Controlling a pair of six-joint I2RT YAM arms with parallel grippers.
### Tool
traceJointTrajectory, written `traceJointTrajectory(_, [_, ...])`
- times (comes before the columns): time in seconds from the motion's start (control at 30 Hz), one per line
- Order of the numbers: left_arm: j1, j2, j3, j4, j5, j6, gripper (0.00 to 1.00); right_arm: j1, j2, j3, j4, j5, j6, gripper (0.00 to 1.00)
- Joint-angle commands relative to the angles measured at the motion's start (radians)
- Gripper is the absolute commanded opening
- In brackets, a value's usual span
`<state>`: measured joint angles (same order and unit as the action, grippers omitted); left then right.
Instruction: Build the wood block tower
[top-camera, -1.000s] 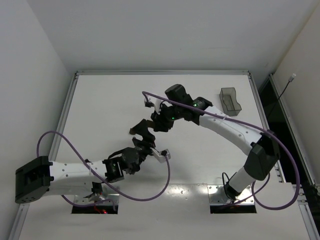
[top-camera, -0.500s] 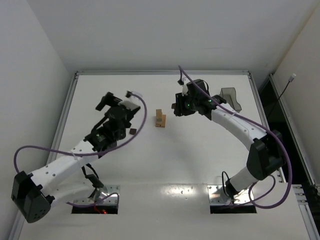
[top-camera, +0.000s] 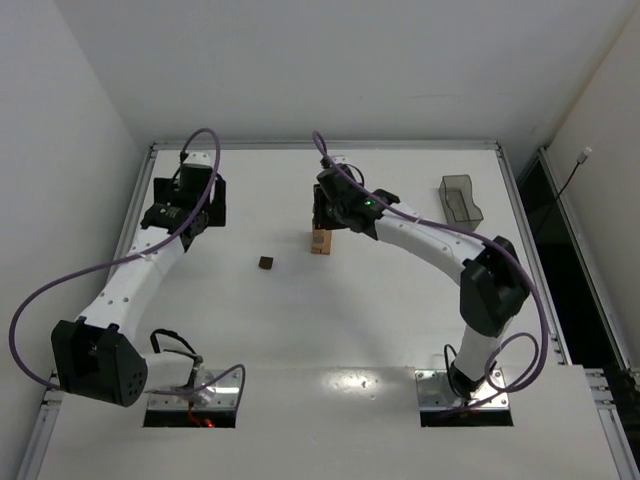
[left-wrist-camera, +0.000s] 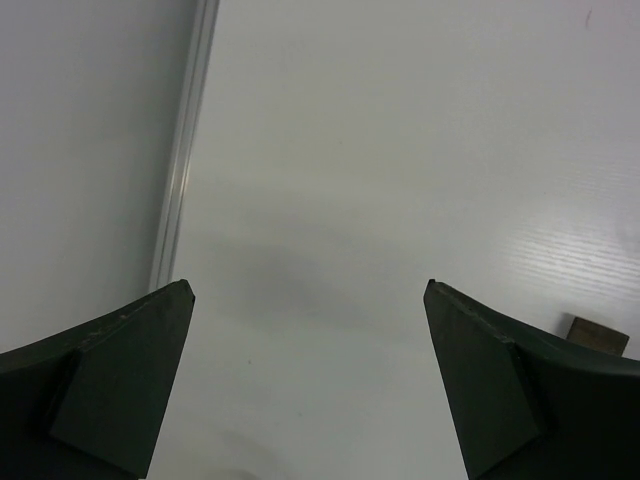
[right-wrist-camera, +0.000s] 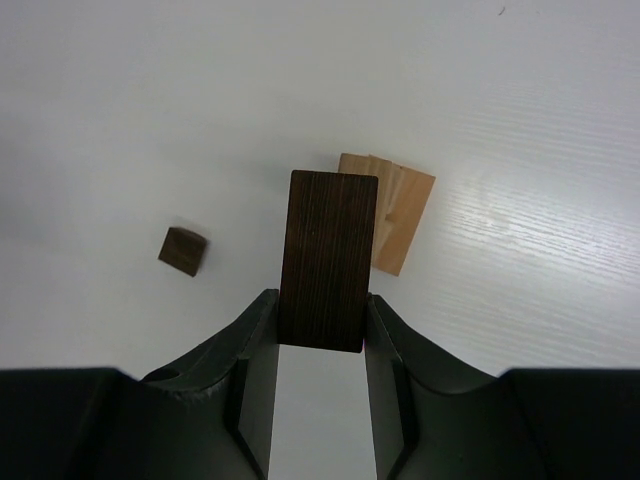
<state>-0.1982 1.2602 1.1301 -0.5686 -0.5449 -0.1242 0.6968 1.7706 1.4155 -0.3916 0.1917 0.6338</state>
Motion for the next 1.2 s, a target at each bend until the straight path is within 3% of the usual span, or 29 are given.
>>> traceJointTrajectory(0.0, [0.019,-0.013,0.023,-0.030,0.075,-0.069,1.00,0.027,0.036,0.074,-0.007,0.163,0.037,0.00])
traceJointTrajectory(0.4, [0.028,0.054,0.062,-0.020,0.114,-0.088,0.99,0.049,0.105,0.092,-0.017,0.253,0.096,0.00])
traceJointTrajectory(1.17, [0.028,0.143,0.120,-0.011,0.135,-0.107,0.97,0.058,0.193,0.188,-0.038,0.204,0.129,0.00])
